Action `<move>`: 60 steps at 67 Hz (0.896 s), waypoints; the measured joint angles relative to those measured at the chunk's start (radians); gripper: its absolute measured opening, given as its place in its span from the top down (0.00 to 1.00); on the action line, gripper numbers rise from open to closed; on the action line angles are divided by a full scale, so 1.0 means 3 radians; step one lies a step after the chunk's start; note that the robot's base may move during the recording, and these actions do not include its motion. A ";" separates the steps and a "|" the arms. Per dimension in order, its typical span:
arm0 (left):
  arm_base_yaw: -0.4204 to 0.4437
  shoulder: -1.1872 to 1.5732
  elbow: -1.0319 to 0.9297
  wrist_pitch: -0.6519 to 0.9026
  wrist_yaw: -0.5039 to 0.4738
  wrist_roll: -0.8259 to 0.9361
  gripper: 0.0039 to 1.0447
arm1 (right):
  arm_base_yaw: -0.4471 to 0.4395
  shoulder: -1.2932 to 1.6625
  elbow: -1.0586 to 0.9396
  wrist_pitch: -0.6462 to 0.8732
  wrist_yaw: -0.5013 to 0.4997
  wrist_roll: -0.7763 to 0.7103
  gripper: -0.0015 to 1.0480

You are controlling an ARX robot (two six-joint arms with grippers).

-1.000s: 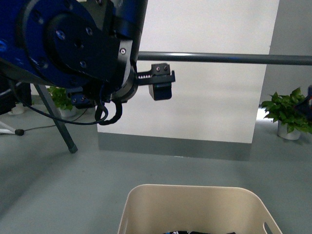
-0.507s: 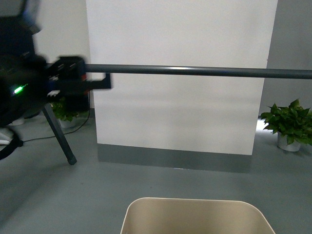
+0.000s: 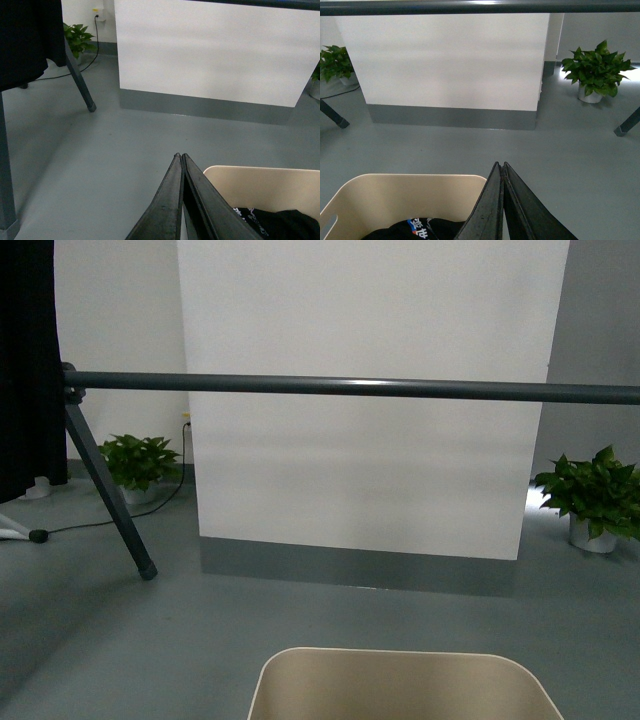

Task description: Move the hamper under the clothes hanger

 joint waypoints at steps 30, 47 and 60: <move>0.0291 -0.0824 -0.0528 -0.0285 0.0295 0.0001 0.97 | 0.0238 -0.0838 -0.0509 -0.0338 0.0237 -0.0001 0.98; 0.0587 -0.1354 -0.0732 -0.0605 0.0585 0.0014 0.97 | 0.0238 -0.1242 -0.0771 -0.0464 0.0237 -0.0001 0.98; 0.0591 -0.1649 -0.0832 -0.0755 0.0590 0.0020 0.97 | 0.0238 -0.1705 -0.0818 -0.0879 0.0235 -0.0001 0.98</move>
